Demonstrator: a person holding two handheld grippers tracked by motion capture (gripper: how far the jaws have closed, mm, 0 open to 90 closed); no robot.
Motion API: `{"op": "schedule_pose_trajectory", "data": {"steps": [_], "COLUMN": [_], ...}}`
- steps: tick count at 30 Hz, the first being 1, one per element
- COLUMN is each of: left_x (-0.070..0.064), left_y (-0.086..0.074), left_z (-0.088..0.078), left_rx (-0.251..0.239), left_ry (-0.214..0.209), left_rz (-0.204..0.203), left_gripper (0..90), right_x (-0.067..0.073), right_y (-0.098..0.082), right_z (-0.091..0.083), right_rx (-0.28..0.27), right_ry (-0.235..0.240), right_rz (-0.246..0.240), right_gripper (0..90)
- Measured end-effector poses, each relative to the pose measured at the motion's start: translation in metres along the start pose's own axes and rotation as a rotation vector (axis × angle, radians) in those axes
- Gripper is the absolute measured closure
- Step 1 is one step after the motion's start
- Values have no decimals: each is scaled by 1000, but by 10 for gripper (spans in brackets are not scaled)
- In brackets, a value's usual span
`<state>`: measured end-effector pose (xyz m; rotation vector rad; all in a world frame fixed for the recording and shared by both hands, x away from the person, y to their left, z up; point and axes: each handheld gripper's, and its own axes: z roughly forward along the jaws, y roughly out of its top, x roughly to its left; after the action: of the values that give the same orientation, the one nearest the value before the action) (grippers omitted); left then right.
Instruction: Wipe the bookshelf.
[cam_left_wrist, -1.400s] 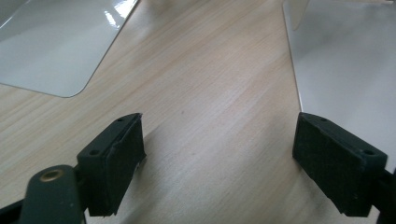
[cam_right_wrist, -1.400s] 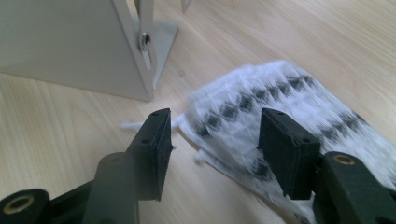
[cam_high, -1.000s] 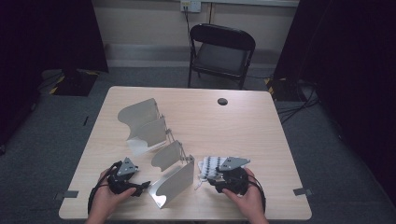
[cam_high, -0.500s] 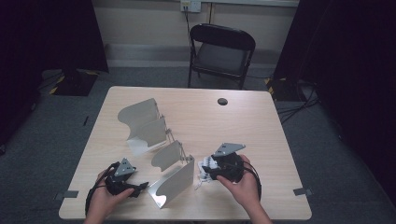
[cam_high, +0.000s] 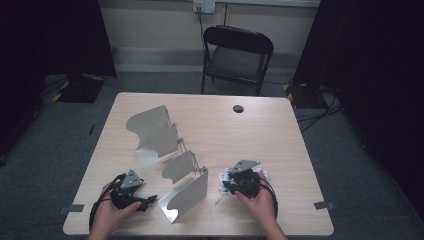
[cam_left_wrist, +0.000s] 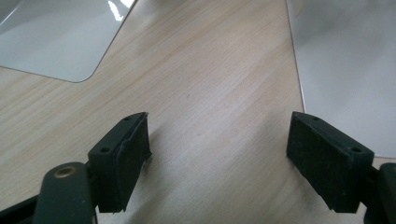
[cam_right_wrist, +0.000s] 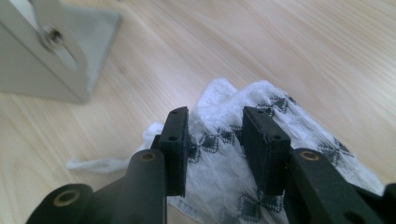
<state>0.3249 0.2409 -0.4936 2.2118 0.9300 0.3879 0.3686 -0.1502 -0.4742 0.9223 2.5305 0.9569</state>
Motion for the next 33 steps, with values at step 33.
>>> {"op": "schedule_pose_trajectory", "data": {"steps": [33], "left_x": [2], "left_y": [-5], "left_z": [0], "left_rx": [-21], "left_ry": [14], "left_rz": [-26], "left_gripper": [176], "right_x": [11], "right_y": [107], "right_z": [-65], "right_rx": [-147], "right_ry": [-1], "right_rz": [30], "right_gripper": [509]}}
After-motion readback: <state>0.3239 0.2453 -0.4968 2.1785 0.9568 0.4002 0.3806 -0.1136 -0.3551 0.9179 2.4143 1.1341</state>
